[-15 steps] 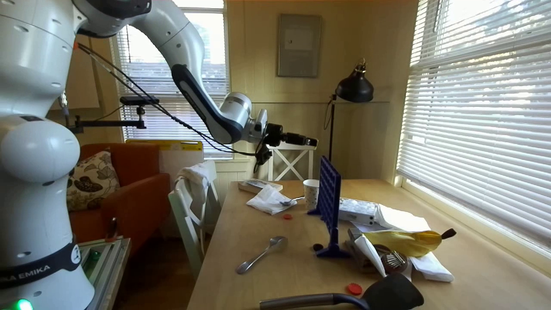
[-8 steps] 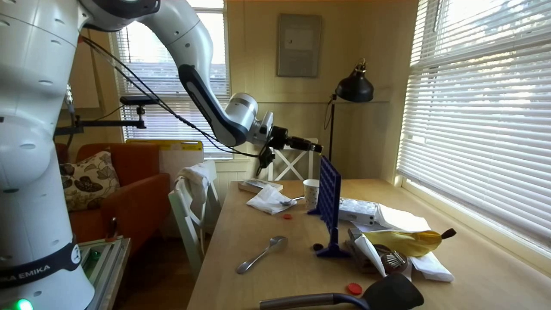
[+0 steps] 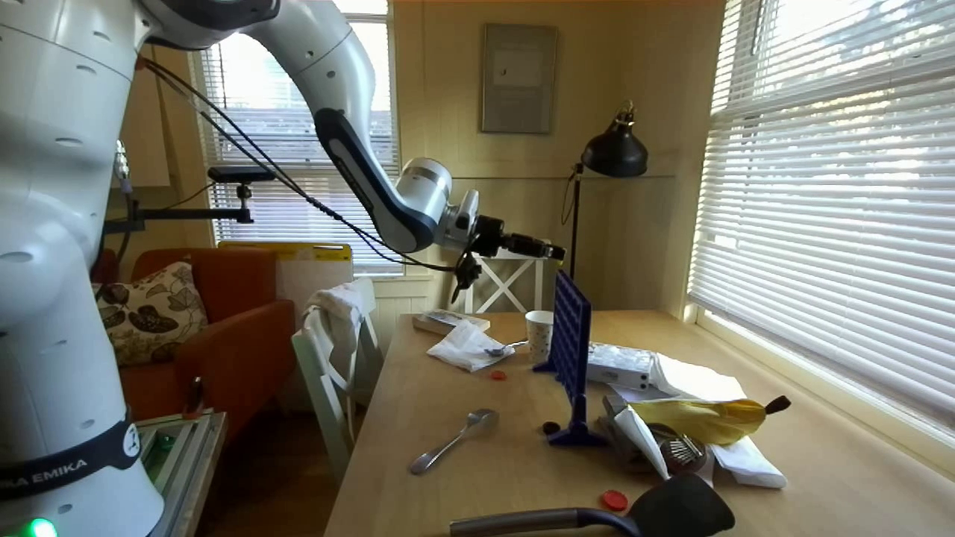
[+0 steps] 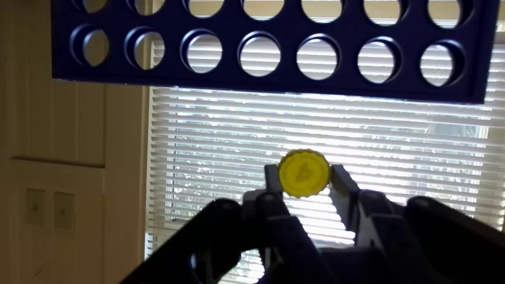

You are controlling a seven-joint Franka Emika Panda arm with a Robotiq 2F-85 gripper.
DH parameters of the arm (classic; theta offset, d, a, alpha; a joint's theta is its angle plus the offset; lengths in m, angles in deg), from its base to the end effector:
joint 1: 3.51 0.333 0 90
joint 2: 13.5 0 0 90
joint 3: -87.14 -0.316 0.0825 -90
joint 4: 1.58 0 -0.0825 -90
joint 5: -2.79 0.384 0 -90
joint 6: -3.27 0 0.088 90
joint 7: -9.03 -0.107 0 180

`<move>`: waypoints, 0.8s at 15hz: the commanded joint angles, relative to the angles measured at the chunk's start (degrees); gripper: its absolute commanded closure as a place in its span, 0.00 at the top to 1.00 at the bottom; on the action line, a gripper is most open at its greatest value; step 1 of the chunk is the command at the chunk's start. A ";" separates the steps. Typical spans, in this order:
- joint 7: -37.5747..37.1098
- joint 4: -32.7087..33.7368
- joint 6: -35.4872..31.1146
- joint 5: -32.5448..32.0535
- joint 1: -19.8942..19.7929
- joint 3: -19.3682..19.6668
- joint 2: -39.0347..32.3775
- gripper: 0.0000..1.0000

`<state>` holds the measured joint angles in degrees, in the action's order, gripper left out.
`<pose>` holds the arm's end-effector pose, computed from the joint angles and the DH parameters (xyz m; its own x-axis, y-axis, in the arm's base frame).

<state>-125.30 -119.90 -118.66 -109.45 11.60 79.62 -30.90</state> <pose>0.5742 0.1920 0.3102 0.1876 -0.0418 0.9814 -0.4918 -0.8688 0.0570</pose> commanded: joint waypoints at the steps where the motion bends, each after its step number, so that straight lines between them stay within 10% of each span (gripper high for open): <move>1: -1.39 0.34 -1.77 -6.04 -2.59 -1.78 -0.03 0.11; 12: -3.06 -0.39 -0.59 -6.25 -3.95 -3.13 -1.99 0.11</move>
<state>-126.16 -119.96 -119.24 -113.65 9.05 77.56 -32.45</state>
